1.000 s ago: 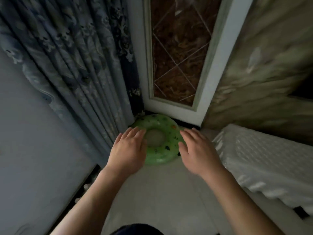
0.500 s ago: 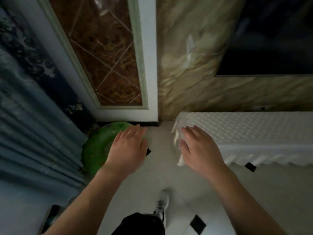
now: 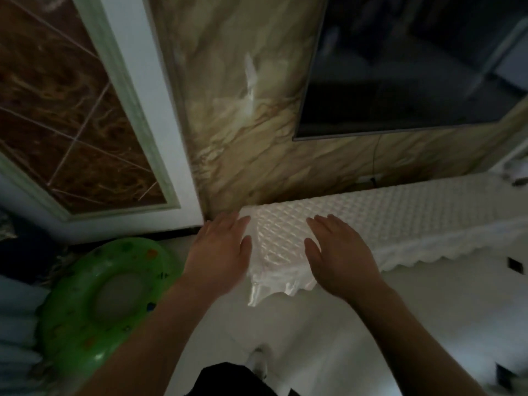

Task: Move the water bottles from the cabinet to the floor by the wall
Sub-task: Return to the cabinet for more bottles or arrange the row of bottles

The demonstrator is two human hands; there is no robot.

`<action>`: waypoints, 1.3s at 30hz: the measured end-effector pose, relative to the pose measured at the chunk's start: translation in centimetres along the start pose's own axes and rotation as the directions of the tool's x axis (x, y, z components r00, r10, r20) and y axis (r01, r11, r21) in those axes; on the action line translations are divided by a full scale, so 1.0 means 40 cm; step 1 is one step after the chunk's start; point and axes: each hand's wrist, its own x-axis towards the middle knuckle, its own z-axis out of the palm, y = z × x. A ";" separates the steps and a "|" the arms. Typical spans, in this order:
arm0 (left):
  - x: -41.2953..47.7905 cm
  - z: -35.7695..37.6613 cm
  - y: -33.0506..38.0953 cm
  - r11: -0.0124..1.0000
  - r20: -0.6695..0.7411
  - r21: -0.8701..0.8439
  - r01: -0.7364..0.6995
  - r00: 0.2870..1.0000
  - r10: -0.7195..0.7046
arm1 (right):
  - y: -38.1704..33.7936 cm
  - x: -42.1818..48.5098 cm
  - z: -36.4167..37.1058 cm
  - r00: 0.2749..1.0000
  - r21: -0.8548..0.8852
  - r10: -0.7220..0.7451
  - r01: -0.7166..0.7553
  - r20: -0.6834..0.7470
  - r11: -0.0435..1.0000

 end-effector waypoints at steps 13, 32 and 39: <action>0.252 0.019 0.077 0.999 0.020 -0.003 -0.052 0.998 0.052 | 0.151 0.192 -0.045 1.000 -0.037 -0.015 0.014 -0.014 0.999; 0.456 0.211 0.595 0.997 -0.022 0.041 0.069 0.997 -0.069 | 0.771 0.266 -0.144 0.992 0.039 -0.124 0.125 -0.021 0.991; 0.543 0.294 0.835 0.994 0.000 0.039 0.106 0.994 -0.106 | 1.058 0.252 -0.205 0.994 0.020 -0.109 0.109 -0.004 0.994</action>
